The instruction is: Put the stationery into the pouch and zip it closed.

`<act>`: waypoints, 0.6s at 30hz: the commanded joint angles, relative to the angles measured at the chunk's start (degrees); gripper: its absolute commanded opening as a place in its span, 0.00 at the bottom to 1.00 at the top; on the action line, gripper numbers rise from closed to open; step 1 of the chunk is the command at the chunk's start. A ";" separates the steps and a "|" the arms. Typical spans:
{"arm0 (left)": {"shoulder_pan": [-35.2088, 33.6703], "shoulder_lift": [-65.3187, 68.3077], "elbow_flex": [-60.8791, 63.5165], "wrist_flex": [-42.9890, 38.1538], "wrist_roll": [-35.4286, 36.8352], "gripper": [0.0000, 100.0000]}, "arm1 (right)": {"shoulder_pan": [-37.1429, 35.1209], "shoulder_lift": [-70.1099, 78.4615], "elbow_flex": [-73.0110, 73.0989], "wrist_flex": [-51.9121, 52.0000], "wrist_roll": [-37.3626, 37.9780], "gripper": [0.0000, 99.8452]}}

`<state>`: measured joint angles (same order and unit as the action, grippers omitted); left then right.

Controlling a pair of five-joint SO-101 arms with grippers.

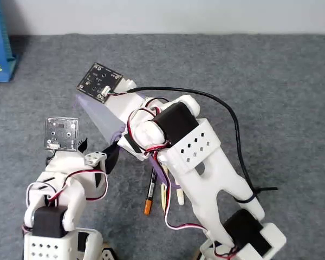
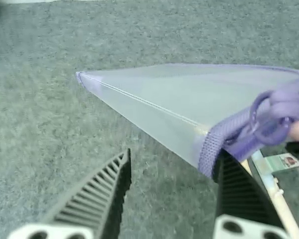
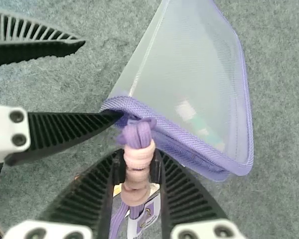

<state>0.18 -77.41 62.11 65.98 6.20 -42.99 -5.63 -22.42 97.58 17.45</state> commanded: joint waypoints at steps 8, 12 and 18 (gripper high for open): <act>-0.53 -0.35 1.10 -1.76 0.09 0.09 | 0.57 -2.86 -0.70 0.04 -0.53 0.01; -0.53 -0.35 1.36 -2.20 0.09 0.02 | 0.84 -2.86 -0.70 0.22 -0.53 0.01; -1.93 -0.44 4.26 -5.10 0.00 0.01 | 3.30 -4.00 -0.62 1.80 -0.53 0.01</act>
<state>0.35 -77.41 66.07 62.55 6.02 -42.73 -5.63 -22.42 98.64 17.45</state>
